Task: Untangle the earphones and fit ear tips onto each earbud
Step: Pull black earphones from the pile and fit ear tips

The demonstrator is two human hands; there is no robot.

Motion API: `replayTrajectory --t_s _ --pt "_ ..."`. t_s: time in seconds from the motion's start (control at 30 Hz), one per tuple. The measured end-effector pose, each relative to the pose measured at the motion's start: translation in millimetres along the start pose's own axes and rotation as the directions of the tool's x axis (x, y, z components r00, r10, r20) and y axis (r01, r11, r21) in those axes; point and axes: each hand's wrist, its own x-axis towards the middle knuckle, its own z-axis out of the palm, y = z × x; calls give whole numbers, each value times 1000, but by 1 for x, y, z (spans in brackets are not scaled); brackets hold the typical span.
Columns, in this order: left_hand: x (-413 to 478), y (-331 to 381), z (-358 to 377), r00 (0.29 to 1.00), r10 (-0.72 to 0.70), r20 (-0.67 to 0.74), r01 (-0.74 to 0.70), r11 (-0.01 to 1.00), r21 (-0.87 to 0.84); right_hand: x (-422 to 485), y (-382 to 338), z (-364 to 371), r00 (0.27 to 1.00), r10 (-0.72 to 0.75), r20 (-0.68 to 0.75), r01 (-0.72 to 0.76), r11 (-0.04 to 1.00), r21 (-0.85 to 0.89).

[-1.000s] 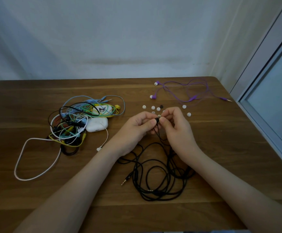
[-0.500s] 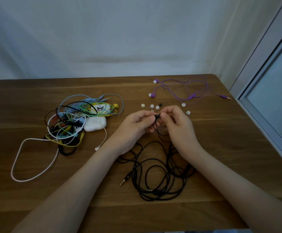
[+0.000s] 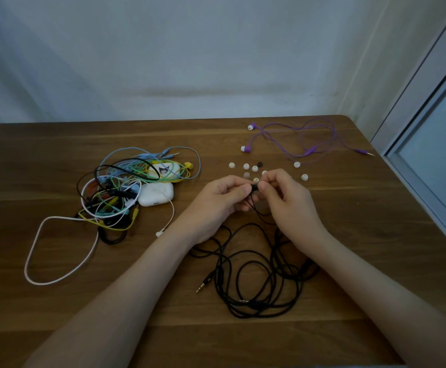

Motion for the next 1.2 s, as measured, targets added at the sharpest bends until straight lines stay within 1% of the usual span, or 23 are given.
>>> replayTrajectory --t_s 0.1,0.2,0.27,0.37,0.47,0.63,0.87,1.07,1.2 --pt "0 0 -1 1000 5 16 -5 1000 -11 3 -2 -2 991 110 82 -120 984 134" --pt "-1 2 -1 999 8 37 -7 1000 -23 5 -3 -4 970 169 178 -215 934 284" --pt "-1 2 -1 999 14 43 -13 1000 -28 7 -3 -6 958 186 218 -253 906 340" --pt "-2 3 -1 999 18 51 -16 999 -27 8 -3 -7 948 197 251 -283 881 378" --pt "-2 2 -1 999 24 36 -23 1000 -4 8 -4 -6 954 198 227 -269 898 348" --pt "0 -3 -1 999 43 -18 -43 998 38 4 -5 0 980 154 122 -179 957 227" --pt "4 -7 0 997 40 -62 -36 997 70 -2 -3 6 991 125 38 -129 979 160" --pt "2 -7 -2 998 51 -34 -46 992 117 -6 -4 9 998 46 -38 -43 996 84" --pt "1 -7 -1 998 62 -27 -60 994 90 -6 -5 10 998 14 -66 -10 998 62"
